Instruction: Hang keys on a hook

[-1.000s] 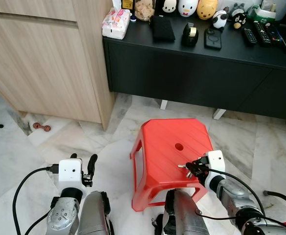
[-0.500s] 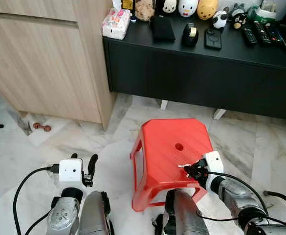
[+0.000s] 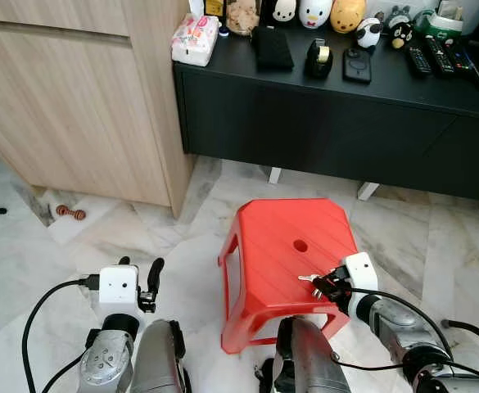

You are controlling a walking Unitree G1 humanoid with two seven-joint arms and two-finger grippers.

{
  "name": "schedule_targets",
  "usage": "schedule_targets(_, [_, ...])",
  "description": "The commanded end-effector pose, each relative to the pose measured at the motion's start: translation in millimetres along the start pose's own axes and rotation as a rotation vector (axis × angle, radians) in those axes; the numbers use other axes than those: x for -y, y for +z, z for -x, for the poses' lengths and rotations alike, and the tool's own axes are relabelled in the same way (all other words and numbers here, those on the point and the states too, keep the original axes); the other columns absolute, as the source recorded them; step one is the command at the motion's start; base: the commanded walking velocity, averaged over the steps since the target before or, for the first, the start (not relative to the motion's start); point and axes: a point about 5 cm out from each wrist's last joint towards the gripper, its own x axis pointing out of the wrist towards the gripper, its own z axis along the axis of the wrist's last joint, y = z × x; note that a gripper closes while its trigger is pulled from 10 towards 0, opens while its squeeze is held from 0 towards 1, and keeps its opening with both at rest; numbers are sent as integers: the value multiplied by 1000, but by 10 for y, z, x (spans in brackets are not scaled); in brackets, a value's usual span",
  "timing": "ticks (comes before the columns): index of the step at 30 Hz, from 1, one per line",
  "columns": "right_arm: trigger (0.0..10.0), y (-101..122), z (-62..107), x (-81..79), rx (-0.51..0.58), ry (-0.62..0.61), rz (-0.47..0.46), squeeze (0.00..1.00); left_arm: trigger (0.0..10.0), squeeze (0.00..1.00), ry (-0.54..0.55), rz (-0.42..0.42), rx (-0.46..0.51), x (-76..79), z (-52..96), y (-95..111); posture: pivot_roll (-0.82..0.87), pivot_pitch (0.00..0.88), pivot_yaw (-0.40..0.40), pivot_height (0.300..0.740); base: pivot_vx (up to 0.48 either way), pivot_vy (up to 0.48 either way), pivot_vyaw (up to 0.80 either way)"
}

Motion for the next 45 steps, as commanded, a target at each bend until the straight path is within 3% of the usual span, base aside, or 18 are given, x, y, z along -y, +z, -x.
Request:
schedule_targets(1, [10000,-39,35,51,-19,-17,5,0,10000,0,-9,-15,-27,11,32,-74,95,190,-94,595,0,0,0])
schedule_targets(45, [10000,-149,28,-14,-55,-13,21,0,10000,0,-5,-15,-30,12,48,-82,109,194,-97,595,0,0,0])
